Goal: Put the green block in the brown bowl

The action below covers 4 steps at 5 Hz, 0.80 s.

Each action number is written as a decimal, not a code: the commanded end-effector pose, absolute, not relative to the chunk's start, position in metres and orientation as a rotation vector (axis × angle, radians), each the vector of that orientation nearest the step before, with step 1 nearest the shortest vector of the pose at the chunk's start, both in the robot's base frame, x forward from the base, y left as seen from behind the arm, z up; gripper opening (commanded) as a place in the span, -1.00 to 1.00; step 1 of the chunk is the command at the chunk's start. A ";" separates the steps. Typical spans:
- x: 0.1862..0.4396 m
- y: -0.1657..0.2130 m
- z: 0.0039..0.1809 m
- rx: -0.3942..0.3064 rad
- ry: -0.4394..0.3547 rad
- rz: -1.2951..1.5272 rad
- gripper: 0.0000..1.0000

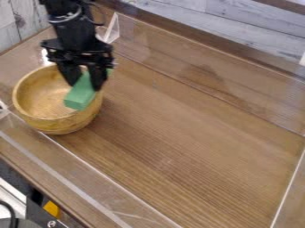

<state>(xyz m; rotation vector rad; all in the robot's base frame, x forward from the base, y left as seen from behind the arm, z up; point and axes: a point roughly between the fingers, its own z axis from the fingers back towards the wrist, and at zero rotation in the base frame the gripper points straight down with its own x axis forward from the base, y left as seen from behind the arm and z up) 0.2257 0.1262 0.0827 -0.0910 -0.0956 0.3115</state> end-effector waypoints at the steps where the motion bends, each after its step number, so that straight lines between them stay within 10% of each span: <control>1: 0.228 0.151 0.088 -0.069 -0.133 0.272 -1.00; 4: 0.232 0.181 0.080 -0.060 -0.117 0.354 -1.00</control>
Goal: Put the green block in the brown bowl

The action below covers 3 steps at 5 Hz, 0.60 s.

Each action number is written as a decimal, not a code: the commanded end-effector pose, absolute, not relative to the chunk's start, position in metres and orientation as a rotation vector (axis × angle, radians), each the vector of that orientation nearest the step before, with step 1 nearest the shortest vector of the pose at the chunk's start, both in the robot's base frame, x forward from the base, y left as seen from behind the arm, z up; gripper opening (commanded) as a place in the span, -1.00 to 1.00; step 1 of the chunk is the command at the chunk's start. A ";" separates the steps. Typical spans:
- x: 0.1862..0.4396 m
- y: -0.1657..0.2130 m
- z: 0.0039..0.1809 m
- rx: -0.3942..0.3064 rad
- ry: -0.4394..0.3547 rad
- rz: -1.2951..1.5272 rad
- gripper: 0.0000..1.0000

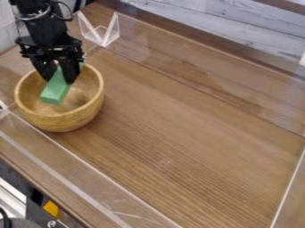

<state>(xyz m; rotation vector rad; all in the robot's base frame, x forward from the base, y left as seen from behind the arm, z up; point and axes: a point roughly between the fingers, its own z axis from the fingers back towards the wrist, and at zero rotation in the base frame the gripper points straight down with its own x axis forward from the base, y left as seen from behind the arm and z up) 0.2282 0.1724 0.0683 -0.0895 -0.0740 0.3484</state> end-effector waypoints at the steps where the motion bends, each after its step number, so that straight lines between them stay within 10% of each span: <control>1: 0.234 0.171 0.081 -0.059 -0.114 0.373 -1.00; 2: 0.232 0.163 0.087 -0.050 -0.107 0.371 1.00; 3: 0.230 0.156 0.094 -0.041 -0.101 0.371 1.00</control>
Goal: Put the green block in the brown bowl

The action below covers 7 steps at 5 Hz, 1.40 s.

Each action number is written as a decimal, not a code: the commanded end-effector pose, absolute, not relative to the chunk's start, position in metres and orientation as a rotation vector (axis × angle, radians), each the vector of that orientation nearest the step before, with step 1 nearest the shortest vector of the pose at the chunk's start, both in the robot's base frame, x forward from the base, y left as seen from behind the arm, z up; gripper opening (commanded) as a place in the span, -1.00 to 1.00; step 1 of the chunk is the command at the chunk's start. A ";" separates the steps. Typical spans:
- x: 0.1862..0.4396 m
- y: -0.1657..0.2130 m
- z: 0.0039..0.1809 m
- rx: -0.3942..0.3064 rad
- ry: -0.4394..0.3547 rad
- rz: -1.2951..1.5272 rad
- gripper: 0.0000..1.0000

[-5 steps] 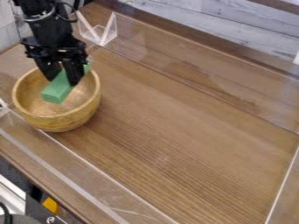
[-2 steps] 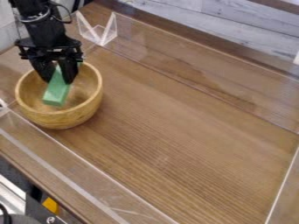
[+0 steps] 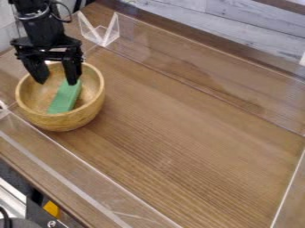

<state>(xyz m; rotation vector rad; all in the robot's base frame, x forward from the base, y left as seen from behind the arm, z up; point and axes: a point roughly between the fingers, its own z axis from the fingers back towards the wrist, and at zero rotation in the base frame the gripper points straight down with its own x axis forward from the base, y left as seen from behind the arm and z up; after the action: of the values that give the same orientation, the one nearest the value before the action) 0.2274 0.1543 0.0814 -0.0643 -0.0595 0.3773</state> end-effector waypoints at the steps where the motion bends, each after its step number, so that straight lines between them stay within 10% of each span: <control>1: 0.233 0.153 0.088 -0.033 -0.097 0.377 1.00; 7: 0.238 0.149 0.063 -0.013 -0.073 0.439 1.00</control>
<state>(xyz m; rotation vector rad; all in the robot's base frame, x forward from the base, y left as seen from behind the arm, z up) 0.2305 0.1422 0.0489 -0.0347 -0.0169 0.4348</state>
